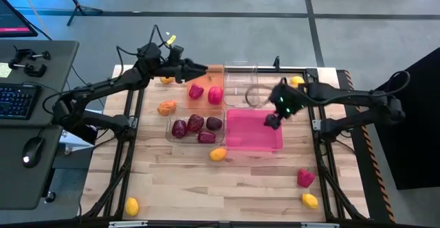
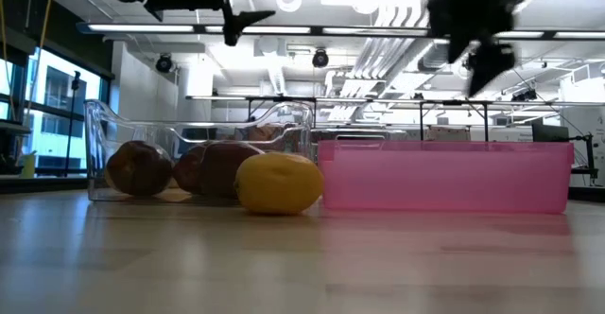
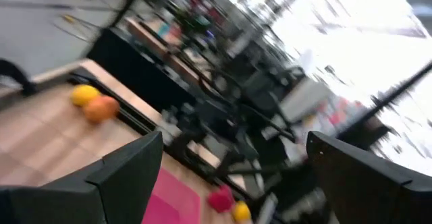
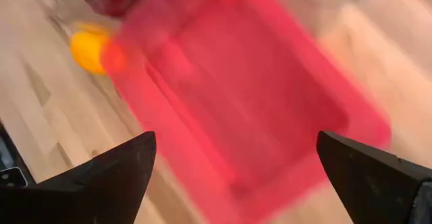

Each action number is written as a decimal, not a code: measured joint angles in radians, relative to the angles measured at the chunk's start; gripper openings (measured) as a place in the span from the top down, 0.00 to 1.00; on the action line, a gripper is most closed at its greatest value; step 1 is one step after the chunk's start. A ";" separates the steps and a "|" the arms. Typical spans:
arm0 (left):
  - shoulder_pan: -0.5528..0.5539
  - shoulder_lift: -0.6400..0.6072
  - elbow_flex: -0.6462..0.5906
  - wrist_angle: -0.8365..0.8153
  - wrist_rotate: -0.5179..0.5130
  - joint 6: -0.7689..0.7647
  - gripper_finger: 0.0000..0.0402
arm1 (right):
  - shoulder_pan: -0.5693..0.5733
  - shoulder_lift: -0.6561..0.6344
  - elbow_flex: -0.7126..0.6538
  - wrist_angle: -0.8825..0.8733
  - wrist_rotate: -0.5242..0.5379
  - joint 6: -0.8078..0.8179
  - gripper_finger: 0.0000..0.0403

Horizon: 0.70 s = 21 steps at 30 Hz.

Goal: Sort produce into baskets
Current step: Put the bell pepper into the orange bin

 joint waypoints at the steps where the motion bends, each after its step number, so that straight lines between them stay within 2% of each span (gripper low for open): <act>1: -0.001 -0.005 0.000 -0.002 0.035 0.014 0.12 | 0.039 -0.010 0.000 -0.043 0.017 0.079 0.01; 5: -0.006 -0.022 0.000 -0.008 0.151 0.031 0.12 | 0.201 -0.024 0.000 -0.190 0.013 0.459 0.01; 10: -0.037 -0.031 0.000 -0.012 0.226 0.088 0.12 | 0.428 -0.023 0.000 -0.195 -0.038 0.834 0.01; 17: -0.118 -0.031 0.000 -0.022 0.242 0.094 0.12 | 0.753 0.012 0.000 -0.163 -0.042 1.241 0.01; 21: -0.158 -0.031 0.000 -0.023 0.242 0.100 0.12 | 0.897 0.072 0.000 -0.182 -0.047 1.487 0.01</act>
